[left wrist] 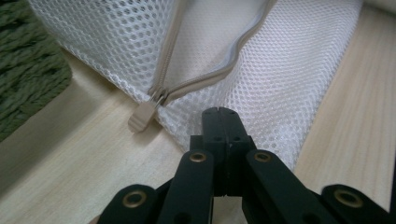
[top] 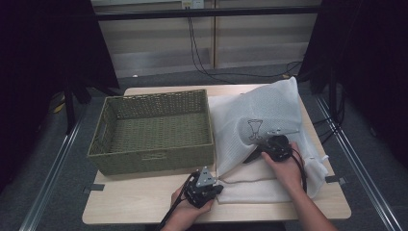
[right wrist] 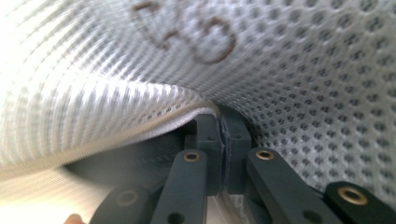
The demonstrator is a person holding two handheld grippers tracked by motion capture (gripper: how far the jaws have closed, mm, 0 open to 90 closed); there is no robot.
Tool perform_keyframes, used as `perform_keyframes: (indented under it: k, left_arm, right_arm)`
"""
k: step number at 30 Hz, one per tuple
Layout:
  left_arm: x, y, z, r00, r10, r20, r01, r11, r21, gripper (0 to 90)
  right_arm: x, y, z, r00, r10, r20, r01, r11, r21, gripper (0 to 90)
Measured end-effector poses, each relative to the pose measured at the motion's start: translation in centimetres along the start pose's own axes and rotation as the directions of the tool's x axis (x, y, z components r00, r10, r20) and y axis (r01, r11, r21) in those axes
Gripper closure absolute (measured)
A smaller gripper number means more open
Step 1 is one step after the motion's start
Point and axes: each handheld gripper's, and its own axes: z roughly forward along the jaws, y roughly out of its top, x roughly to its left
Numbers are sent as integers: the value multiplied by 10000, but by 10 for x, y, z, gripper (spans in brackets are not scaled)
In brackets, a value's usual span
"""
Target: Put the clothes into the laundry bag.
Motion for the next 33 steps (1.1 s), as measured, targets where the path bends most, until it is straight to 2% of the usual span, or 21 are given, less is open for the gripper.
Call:
perform_keyframes:
  k: [3,6,8,9,13,16,17,18,20,21,22,24,26,28,29,30,31,33]
  left_arm:
    - [0,0,0,10000,81,-56,-82,10000,-20,900]
    - [1,0,0,10000,3,-33,-3,10000,-9,900]
    - [0,0,0,10000,-35,-68,35,10000,-12,900]
    - [0,0,0,10000,-30,-86,30,10000,0,900]
    - [2,1,0,9994,-220,-276,221,9998,25,900]
    - [2,1,-1,9986,-421,-320,421,9991,-9,900]
    - [2,1,0,9984,-457,-325,457,9990,-9,900]
    - [2,1,0,9984,-464,-337,464,9989,-20,900]
    - [3,1,0,9983,-491,-303,491,9988,-27,900]
    - [4,1,0,9980,-605,-205,604,9981,-89,900]
    - [6,0,-1,9977,-668,-92,667,9977,-76,900]
    - [11,-1,-2,9944,-1021,272,1024,9947,-115,900]
    - [16,-2,-6,9902,-1269,583,1294,9908,-406,893]
    - [20,-2,-12,9865,-1498,666,1553,9841,-859,801]
    - [22,-2,-16,9873,-1473,600,1533,9818,-1119,778]
    - [24,-1,-20,9905,-1355,228,1373,9816,-1330,755]
    - [25,0,-24,9910,-1333,-154,1293,9794,-1550,744]
    - [28,3,-28,9834,-1796,-263,1700,9623,-2124,710]
  right_arm:
    - [6,-6,-21,9942,-352,-1014,305,9984,-474,879]
    - [13,-13,-42,9881,-621,-1409,526,9961,-703,870]
    - [14,-21,-54,9818,-638,-1788,548,9970,-547,867]
    - [14,-24,-57,9819,-650,-1780,581,9974,-438,867]
    - [9,-40,-68,9874,-626,-1453,608,9980,-170,878]
    - [-3,-54,-70,9968,-188,-776,228,9984,510,884]
    - [-7,-59,-68,9991,-196,-372,227,9962,841,884]
    - [-12,-65,-65,9992,-187,-356,212,9971,729,884]
    - [-22,-69,-66,9942,593,-901,-541,9968,592,869]
    - [-22,-69,-67,9949,500,-874,-453,9975,549,817]
    - [-20,-69,-69,9961,226,-851,-190,9989,434,723]
    - [-18,-71,-77,9955,-49,-944,66,9998,181,586]
    - [-22,-72,-89,9935,29,-1140,-65,9995,-308,536]
    - [-32,-74,-109,9920,246,-1238,-373,9942,-1013,520]
    - [-39,-74,-119,9922,422,-1171,-586,9883,-1408,514]
    - [-46,-75,-129,9932,608,-990,-772,9823,-1706,510]
    - [-54,-76,-138,9943,837,-659,-950,9768,-1918,508]
    - [-69,-79,-149,9922,1188,365,-1083,9706,-2150,490]
